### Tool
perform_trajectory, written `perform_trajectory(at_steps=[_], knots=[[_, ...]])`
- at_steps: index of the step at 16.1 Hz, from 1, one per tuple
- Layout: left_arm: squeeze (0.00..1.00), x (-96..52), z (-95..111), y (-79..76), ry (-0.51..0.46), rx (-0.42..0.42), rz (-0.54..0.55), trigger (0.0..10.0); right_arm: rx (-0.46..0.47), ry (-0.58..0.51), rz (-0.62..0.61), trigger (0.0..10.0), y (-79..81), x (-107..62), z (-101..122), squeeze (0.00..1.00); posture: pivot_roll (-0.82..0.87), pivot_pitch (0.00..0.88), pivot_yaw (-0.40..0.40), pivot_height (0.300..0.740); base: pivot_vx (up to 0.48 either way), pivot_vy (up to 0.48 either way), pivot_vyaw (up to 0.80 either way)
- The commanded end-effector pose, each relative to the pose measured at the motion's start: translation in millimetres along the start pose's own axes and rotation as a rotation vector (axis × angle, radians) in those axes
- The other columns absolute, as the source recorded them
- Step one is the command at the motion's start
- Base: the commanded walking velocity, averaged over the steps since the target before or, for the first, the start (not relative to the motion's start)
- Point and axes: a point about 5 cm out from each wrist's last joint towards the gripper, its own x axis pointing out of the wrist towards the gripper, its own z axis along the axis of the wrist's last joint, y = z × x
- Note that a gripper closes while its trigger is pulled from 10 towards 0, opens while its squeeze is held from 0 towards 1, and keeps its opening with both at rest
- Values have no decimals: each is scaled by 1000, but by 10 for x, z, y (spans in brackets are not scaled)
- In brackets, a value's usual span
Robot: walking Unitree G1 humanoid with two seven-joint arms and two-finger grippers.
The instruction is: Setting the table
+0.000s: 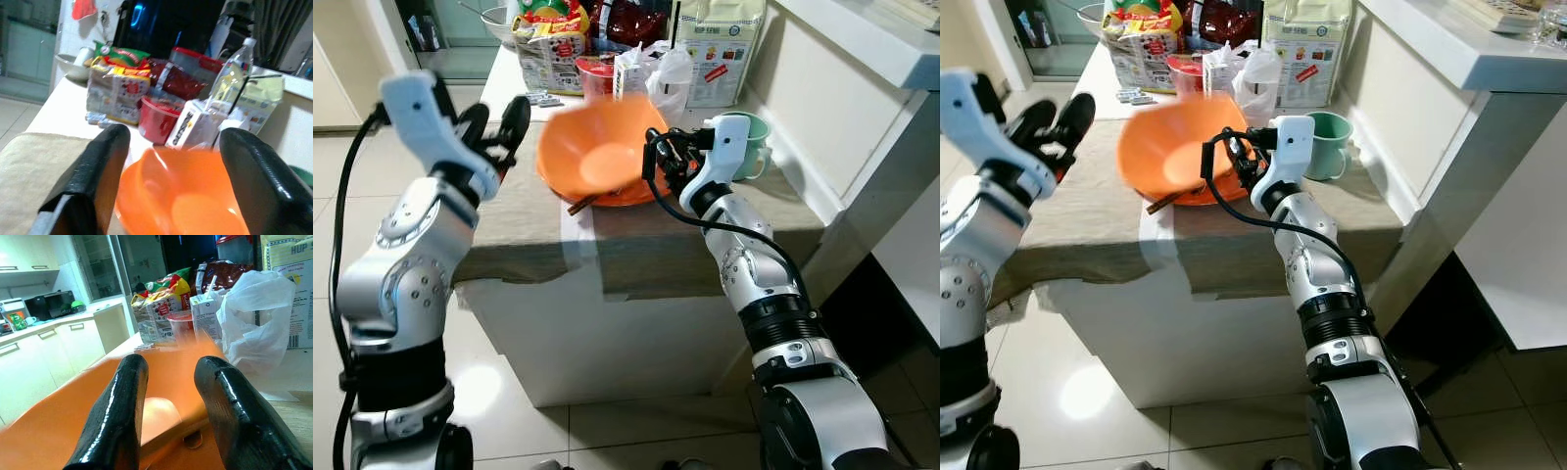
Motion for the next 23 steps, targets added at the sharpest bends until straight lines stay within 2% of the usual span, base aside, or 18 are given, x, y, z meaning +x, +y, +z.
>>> perform_trajectory(at_steps=[1,7,9,10,11,12,13,14,16,20,23], knots=[[1000,-22,39,-12,-11,23,-11,10000,-16,-14,8,0,14,14,40,0,-28,24,-25,740,0,0,0],[1000,-125,-4,110,-1,95,37,10000,-50,-21,43,0,74,22,31,0,-18,28,-33,740,0,0,0],[1000,-172,-59,107,15,85,34,10000,-63,-22,53,0,81,9,21,0,-17,30,-35,740,0,0,0],[718,-189,-84,107,22,69,39,10000,-68,-19,48,0,72,6,16,0,-16,31,-35,740,0,0,0],[0,-212,-116,105,28,62,44,10000,-76,-16,48,0,73,9,12,0,-15,31,-34,740,0,0,0],[0,-232,-146,100,35,60,48,10000,-87,-14,52,0,85,15,13,0,-14,32,-34,740,0,0,0],[0,-250,-172,96,42,52,50,10000,-106,-15,52,8980,105,27,23,0,-14,32,-34,740,0,0,0],[0,-262,-191,102,45,48,58,10000,-112,-14,56,10000,119,37,22,0,-12,34,-38,740,0,0,0],[0,-271,-207,111,45,27,75,10000,-102,14,39,10000,86,37,-29,0,-8,35,-42,740,0,0,0],[0,-279,-229,117,42,-28,85,10000,26,64,-5,10000,65,58,-94,0,-6,35,-40,740,0,0,0],[0,-299,-268,70,46,-59,79,10000,79,-1,-10,10000,65,114,110,0,-6,36,-39,740,0,0,0]])
